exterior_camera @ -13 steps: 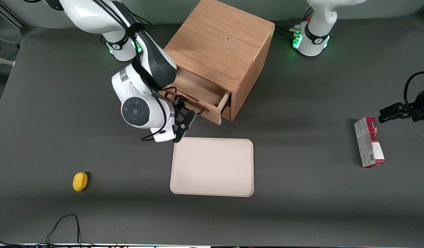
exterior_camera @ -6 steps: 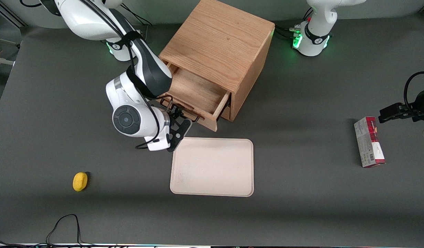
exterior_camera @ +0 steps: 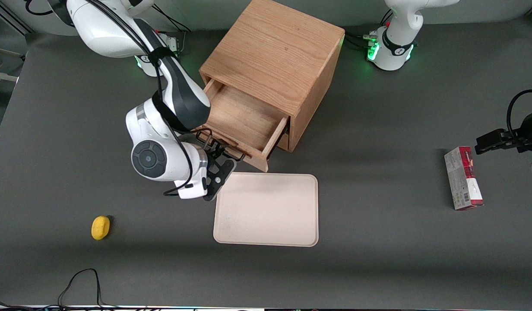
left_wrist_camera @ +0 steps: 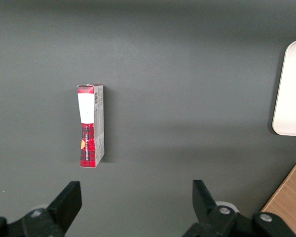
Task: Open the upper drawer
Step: 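Pull the upper drawer handle outward with the right gripper, then keep pulling the drawer fully out with the right gripper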
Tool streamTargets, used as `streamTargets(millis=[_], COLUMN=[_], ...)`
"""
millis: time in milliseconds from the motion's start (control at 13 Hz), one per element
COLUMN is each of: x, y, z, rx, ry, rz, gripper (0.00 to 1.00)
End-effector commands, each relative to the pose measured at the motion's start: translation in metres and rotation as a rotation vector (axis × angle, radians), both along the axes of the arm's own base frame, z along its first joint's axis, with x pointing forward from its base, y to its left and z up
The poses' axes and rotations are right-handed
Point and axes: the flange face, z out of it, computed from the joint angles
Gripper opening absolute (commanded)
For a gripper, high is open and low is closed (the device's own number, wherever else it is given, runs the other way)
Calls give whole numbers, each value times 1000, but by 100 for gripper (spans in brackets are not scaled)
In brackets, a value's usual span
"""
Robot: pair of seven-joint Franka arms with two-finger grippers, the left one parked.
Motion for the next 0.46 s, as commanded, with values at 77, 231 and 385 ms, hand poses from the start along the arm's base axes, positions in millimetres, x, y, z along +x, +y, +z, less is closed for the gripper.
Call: streamTargets(millis=[77, 231, 385], x=[17, 23, 30], y=[-18, -25, -29], z=[-2, -2, -2], rx=[1, 3, 7], ry=[-19, -25, -33], rz=[20, 9, -3], gripper=[100, 100, 100])
